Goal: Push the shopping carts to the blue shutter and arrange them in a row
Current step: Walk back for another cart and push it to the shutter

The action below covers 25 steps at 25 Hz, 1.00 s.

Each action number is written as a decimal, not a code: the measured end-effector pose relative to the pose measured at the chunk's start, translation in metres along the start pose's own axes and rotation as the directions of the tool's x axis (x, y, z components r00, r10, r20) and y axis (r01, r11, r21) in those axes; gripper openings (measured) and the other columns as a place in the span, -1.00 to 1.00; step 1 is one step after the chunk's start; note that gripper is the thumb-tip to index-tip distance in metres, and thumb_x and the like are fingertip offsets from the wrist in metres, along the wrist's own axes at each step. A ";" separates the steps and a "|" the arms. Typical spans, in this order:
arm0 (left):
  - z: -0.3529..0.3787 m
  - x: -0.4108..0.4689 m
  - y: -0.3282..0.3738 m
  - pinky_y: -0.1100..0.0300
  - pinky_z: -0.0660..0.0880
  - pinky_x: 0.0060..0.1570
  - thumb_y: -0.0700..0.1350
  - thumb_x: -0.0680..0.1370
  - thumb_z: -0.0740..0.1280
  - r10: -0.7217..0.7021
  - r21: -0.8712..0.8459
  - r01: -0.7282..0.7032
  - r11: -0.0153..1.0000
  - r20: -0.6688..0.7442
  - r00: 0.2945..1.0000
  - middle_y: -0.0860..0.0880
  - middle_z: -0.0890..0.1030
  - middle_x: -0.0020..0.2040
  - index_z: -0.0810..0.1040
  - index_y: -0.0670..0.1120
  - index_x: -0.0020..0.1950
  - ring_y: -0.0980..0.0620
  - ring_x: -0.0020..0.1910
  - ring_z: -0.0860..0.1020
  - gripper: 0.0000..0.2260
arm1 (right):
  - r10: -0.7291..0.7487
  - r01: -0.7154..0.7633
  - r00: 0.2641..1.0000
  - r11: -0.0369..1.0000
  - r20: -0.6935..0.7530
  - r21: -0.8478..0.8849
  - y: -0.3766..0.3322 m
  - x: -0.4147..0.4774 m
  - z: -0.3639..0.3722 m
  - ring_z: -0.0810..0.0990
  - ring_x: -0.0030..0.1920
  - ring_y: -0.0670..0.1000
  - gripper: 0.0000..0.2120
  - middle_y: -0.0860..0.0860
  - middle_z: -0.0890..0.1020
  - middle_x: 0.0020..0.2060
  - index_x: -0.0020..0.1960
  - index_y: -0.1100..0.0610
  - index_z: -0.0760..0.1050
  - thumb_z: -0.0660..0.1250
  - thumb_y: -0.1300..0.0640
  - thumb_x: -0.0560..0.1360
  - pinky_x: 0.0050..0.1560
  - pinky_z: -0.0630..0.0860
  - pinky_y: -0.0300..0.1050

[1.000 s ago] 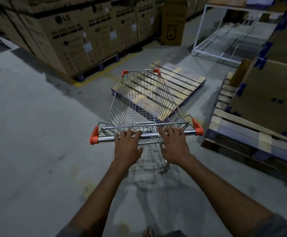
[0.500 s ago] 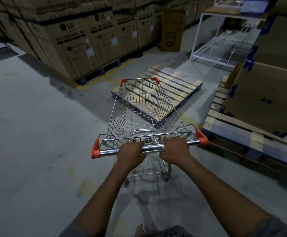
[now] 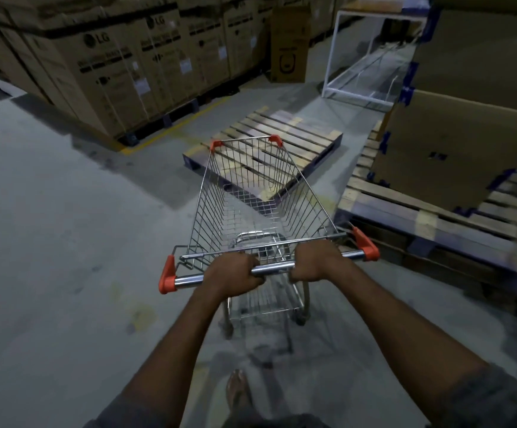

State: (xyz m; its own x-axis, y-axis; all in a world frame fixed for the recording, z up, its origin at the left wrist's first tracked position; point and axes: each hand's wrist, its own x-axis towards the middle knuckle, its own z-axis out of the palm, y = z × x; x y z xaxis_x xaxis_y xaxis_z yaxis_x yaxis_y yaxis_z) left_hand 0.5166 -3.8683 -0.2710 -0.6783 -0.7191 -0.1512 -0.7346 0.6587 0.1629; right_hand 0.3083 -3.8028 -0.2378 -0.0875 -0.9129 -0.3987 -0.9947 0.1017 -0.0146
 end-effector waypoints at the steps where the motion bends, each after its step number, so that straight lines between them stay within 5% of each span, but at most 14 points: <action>1: 0.000 -0.004 0.005 0.14 0.54 -0.18 0.26 0.45 0.36 0.011 -0.035 -0.009 0.999 0.037 0.999 0.07 0.65 -0.22 0.66 0.09 -0.02 0.03 -0.19 0.61 -0.70 | -0.009 0.010 1.000 1.000 -0.027 0.023 0.004 -0.013 0.007 0.52 -0.21 0.06 -0.65 -0.01 0.61 -0.22 -0.19 0.02 0.50 0.41 -0.26 0.34 -0.15 0.48 -0.11; 5: 0.007 -0.024 0.024 0.18 0.41 -0.25 0.27 0.39 0.42 0.034 -0.117 -0.026 0.993 0.062 0.998 0.11 0.61 -0.16 0.65 0.10 -0.06 0.06 -0.13 0.60 -0.71 | 0.042 -0.026 0.987 0.994 -0.156 0.105 0.006 -0.057 0.037 0.61 -0.19 0.10 -0.59 -0.01 0.62 -0.26 -0.14 0.04 0.60 0.35 -0.28 0.28 -0.13 0.53 -0.10; 8: 0.015 -0.038 0.035 0.09 0.47 0.01 0.32 0.38 0.43 0.138 -0.054 -0.139 0.989 -0.015 0.990 0.08 0.50 0.17 0.69 0.05 0.01 0.04 0.15 0.45 -0.60 | 0.097 -0.064 0.971 0.986 -0.218 0.153 0.002 -0.089 0.059 0.60 0.02 0.13 -0.59 0.06 0.57 0.01 0.05 0.01 0.60 0.33 -0.23 0.35 0.01 0.53 0.00; 11: 0.019 -0.052 0.043 0.00 0.44 0.26 0.37 0.39 0.40 0.230 -0.042 -0.229 0.973 0.018 0.973 0.12 0.32 0.49 0.74 0.10 0.03 0.04 0.40 0.29 -0.58 | 0.122 -0.086 0.964 0.984 -0.237 0.157 -0.004 -0.118 0.079 0.39 0.31 0.15 -0.49 0.10 0.41 0.26 0.16 -0.02 0.60 0.28 -0.33 0.38 0.19 0.47 0.14; 14: 0.019 -0.065 0.055 0.06 0.41 0.30 0.38 0.39 0.41 0.231 -0.091 -0.220 0.971 0.145 0.962 0.15 0.21 0.59 0.72 0.10 0.07 0.07 0.49 0.25 -0.56 | 0.160 -0.138 0.977 0.978 -0.140 0.157 -0.009 -0.143 0.093 0.21 0.53 0.16 -0.21 0.07 0.29 0.54 0.22 -0.03 0.61 0.02 -0.51 0.31 0.36 0.38 0.31; 16: 0.021 -0.078 0.064 0.05 0.40 0.33 0.39 0.38 0.41 0.262 -0.074 -0.253 0.965 0.170 0.950 0.15 0.21 0.60 0.70 0.09 0.10 0.07 0.51 0.25 -0.53 | 0.203 -0.180 0.973 0.965 -0.106 0.193 -0.015 -0.164 0.104 0.21 0.55 0.12 -0.26 0.04 0.26 0.58 0.27 -0.03 0.58 0.08 -0.48 0.35 0.37 0.40 0.29; 21: 0.029 -0.119 0.089 -0.03 0.45 0.32 0.35 0.41 0.40 0.384 -0.034 -0.384 0.923 0.156 0.910 0.08 0.25 0.58 0.66 0.05 0.11 0.00 0.51 0.25 -0.54 | 0.366 -0.290 0.904 0.906 -0.223 0.309 -0.041 -0.229 0.133 0.32 0.47 0.06 -0.54 -0.03 0.35 0.51 0.22 -0.09 0.58 0.36 -0.26 0.40 0.26 0.47 0.14; 25: 0.043 -0.154 0.109 0.01 0.57 -0.01 0.36 0.37 0.37 0.469 -0.009 -0.470 0.883 0.097 0.878 0.04 0.44 0.32 0.58 0.10 0.03 0.00 0.21 0.48 -0.59 | 0.461 -0.378 0.853 0.869 -0.245 0.319 -0.062 -0.279 0.154 0.62 0.04 0.03 -0.62 -0.06 0.62 0.02 0.08 -0.10 0.56 0.31 -0.31 0.40 -0.06 0.51 -0.04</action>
State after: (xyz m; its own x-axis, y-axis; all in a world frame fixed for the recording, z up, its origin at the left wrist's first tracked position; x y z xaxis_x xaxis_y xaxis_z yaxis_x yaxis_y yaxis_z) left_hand 0.5402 -3.6758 -0.2713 -0.9416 -0.3013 -0.1506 -0.3293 0.9173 0.2240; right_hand 0.4030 -3.4939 -0.2665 -0.5464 -0.8286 -0.1219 -0.8142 0.5596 -0.1547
